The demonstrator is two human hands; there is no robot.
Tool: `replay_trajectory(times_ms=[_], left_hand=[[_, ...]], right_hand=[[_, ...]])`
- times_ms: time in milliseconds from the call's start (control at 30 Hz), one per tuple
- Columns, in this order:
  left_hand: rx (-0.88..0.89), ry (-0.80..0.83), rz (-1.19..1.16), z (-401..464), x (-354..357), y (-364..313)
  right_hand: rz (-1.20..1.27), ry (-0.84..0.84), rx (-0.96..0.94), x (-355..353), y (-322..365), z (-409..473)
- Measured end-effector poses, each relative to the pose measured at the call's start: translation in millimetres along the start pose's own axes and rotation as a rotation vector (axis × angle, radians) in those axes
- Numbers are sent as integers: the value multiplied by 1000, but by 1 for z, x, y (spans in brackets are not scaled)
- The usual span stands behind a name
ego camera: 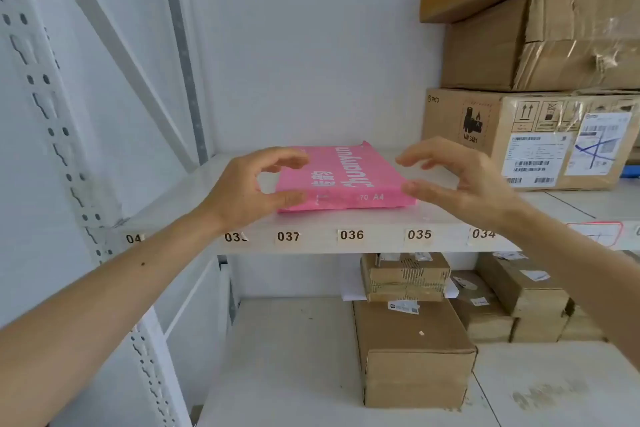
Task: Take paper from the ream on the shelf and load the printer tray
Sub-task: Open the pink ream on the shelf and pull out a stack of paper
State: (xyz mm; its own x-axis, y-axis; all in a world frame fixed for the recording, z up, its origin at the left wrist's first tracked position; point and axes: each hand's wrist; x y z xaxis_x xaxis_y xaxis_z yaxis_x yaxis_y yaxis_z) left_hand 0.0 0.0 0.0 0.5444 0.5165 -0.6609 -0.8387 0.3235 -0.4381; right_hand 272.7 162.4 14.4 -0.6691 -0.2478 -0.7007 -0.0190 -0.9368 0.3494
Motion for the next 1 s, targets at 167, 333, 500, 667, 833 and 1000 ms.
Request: replay_trajectory(times_ms=[167,333,500,667,833,1000], left_hand=[[-58,132,84,10,2,19],[-49,199,148,13,0,36],[48,235,225,14,1,46],[127,221,283,10,5,51],[151,185,301,10,8,48],[82,158,188,12,10,52]], right_hand=[[-123,110,-33,1,-31,6],[-190,183,-107,2,-56,7],[-190,163,-140,6,-71,7],[-248,153,-183,10,-76,7],[-291,146,-197,14,-78,7],[-326,144,-193,19,-75,10]])
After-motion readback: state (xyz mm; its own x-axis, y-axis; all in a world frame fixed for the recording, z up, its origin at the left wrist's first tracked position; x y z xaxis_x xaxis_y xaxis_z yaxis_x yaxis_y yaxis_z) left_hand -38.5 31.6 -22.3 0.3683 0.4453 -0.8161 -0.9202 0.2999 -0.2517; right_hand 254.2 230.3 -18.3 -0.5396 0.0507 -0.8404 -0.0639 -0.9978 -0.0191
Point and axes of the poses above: each hand's wrist, its own z-axis towards the middle knuckle, its own x-axis out of the palm, y = z × x, and after that the axes turned 5 degrees about y, right-handed
